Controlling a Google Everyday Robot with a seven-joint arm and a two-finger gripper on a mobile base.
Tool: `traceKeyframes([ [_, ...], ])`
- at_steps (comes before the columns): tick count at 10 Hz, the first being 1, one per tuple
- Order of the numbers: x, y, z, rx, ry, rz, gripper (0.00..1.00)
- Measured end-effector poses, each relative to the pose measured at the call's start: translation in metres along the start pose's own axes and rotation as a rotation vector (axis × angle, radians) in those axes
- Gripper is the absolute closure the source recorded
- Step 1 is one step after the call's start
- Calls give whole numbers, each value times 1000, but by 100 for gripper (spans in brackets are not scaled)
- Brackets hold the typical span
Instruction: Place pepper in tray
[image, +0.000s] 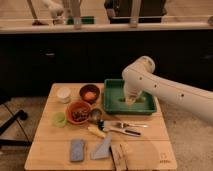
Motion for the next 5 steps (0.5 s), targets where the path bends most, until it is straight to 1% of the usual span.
traceKeyframes([
  [2,10,-6,0,9,-1,21,99],
  [4,21,-16,1,21,-16,45,99],
  [5,23,-16,3,18,-15,46,99],
])
